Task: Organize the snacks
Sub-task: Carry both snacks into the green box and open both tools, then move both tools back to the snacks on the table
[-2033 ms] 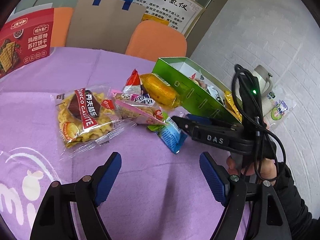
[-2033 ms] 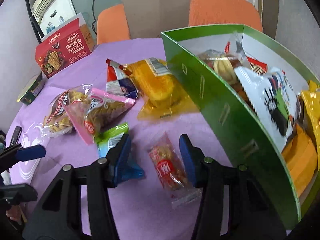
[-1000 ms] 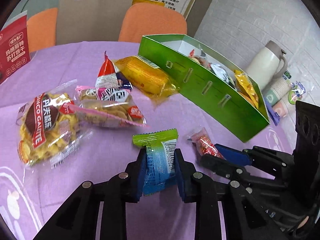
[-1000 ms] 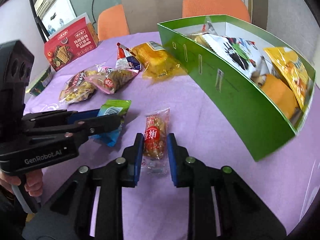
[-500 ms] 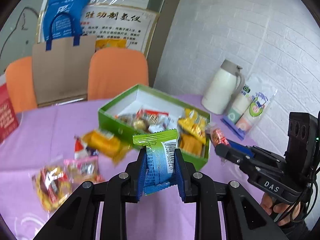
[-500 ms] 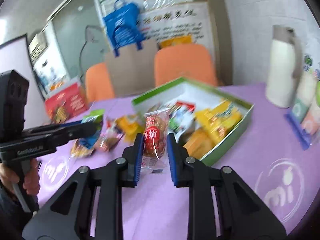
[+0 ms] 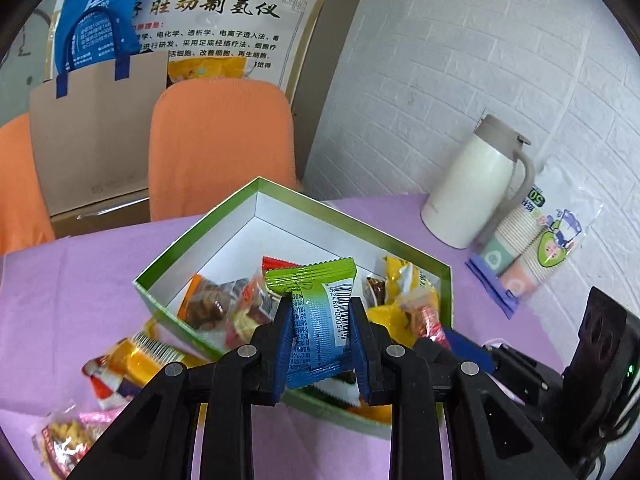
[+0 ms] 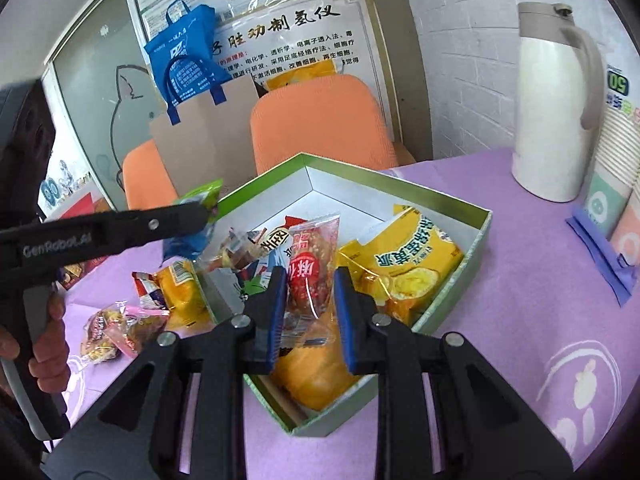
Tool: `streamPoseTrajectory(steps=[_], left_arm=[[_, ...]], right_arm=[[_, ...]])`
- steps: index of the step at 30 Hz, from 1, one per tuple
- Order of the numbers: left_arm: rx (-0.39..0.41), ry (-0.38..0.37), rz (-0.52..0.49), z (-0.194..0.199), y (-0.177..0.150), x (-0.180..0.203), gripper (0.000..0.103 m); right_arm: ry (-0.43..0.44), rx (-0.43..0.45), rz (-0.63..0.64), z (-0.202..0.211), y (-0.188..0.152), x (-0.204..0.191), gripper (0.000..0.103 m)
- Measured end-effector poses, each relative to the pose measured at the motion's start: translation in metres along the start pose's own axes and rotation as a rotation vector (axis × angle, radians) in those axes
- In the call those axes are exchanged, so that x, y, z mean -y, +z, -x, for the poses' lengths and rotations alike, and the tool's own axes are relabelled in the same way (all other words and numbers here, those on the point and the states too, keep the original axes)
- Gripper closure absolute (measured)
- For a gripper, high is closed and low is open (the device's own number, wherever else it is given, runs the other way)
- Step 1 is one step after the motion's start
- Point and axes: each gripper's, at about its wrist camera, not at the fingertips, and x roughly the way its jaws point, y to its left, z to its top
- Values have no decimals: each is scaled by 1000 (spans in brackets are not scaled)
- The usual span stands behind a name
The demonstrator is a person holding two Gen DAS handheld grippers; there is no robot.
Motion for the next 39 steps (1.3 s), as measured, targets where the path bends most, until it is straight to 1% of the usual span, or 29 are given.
streamPoseTrajectory(steps=[1, 2, 3, 4, 5, 6, 7, 8, 10, 12, 15, 20, 21, 23, 25, 27, 29, 31, 36, 39], left_arm=[[0, -8, -2, -5, 0, -1, 76], [5, -14, -3, -6, 0, -3, 74], [11, -18, -2, -7, -2, -4, 57], [17, -10, 5, -7, -5, -7, 42], [31, 5, 15, -5, -6, -9, 15], [67, 19, 23, 0, -9, -12, 10], [95, 22, 17, 4, -12, -13, 10], [95, 25, 9, 4, -12, -14, 9], [78, 52, 11, 5, -13, -17, 7], [71, 61, 21, 8, -15, -20, 7], [79, 55, 42, 22, -19, -24, 7], [113, 42, 68, 63, -29, -30, 7], [119, 48, 71, 72, -32, -32, 7], [124, 91, 70, 91, -42, -36, 7], [131, 133, 66, 109, -59, -43, 7], [120, 174, 73, 123, -81, -54, 7], [111, 209, 102, 134, -104, -67, 7], [110, 229, 138, 142, -125, -79, 7], [94, 226, 214, 152, -168, -105, 7], [96, 212, 257, 157, -186, -119, 7]], right_arm=[[-2, -8, 19, -6, -1, -2, 73], [-4, -16, 43, -10, -3, -4, 68], [-12, -13, 65, -11, -4, -6, 47], [-36, 9, 87, -9, -8, -7, 25], [-53, 33, 100, -6, -10, -8, 18], [-59, 54, 115, -3, -12, -8, 14], [-54, 58, 124, -2, -13, -8, 14], [-46, 55, 129, -1, -15, -8, 13], [-49, 46, 127, 0, -17, -7, 7], [-55, 40, 124, 3, -19, -7, 6], [-47, 36, 118, 10, -17, -11, 6], [-10, 68, 130, 34, -12, -28, 5], [-1, 78, 141, 39, -12, -34, 4], [19, 86, 162, 47, -13, -45, 4], [46, 87, 184, 53, -17, -56, 4], [68, 78, 211, 55, -22, -68, 3], [96, 57, 239, 54, -29, -81, 3], [118, 24, 262, 48, -36, -92, 3], [173, -87, 329, 20, -60, -124, 3], [187, -153, 359, -1, -72, -143, 3]])
